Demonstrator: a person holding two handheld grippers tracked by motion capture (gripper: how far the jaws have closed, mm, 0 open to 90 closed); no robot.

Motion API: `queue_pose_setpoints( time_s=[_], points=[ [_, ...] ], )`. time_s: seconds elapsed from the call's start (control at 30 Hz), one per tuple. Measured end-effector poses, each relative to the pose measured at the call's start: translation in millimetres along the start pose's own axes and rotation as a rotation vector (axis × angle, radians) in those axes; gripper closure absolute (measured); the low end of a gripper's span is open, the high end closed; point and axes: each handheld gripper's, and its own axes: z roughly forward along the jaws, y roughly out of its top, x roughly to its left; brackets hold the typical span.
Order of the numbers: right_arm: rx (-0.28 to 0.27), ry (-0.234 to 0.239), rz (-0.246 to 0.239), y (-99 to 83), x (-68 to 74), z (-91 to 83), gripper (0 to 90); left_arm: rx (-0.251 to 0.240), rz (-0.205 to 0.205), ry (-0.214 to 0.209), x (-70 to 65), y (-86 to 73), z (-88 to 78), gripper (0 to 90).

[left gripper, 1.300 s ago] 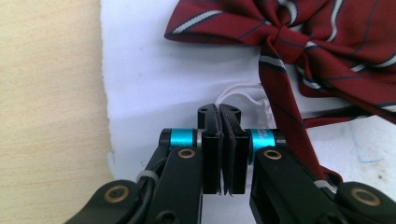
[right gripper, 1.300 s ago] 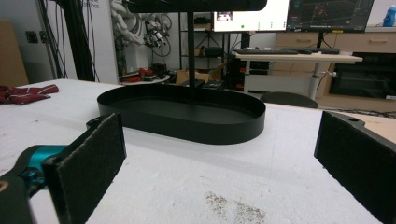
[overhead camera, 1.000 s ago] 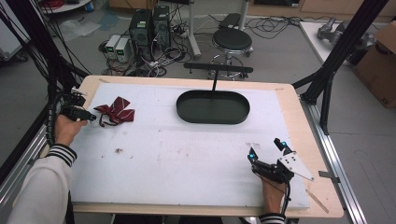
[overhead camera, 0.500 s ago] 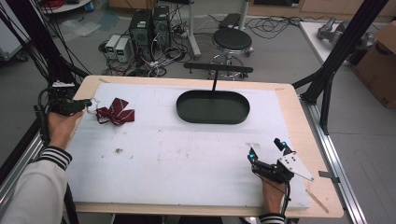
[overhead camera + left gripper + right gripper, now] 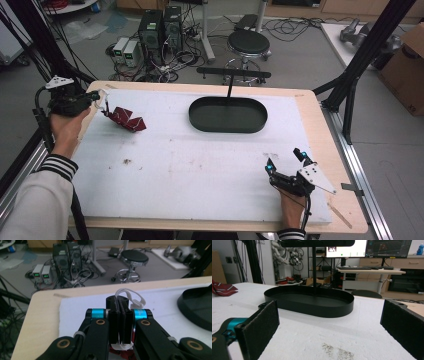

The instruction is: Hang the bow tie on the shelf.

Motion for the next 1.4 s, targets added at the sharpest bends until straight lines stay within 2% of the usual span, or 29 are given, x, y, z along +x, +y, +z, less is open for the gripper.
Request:
queue_pose_setpoints(
  time_s=[0.27, 0.37, 0.63, 0.77, 1.07, 1.4],
  points=[
    [0.000, 0.000, 0.000, 0.0, 0.0, 0.0, 1.0, -0.082, 0.018, -0.040, -18.9, 18.5, -2.2, 87.6],
    [0.000, 0.001, 0.001, 0.0, 0.0, -0.1, 1.0, -0.101, 0.010, -0.057, -25.2, 23.9, -1.0, 87.6],
    [-0.005, 0.001, -0.007, 0.0, -0.8, 0.1, 1.0, -0.139, 0.024, -0.100, -46.3, 39.1, 2.8, 87.6],
    [-0.004, 0.002, -0.005, -0.1, -0.6, -0.1, 1.0, -0.151, 0.044, -0.121, -60.0, 47.8, 4.4, 87.6],
    [-0.005, 0.002, -0.003, -0.1, -0.5, -0.3, 1.0, -0.181, 0.062, -0.179, -95.1, 64.7, 13.2, 87.6],
    [-0.007, 0.003, -0.002, -0.1, -0.6, -0.3, 1.0, -0.183, 0.111, -0.229, -138.0, 77.3, 28.5, 87.6]
  ],
)
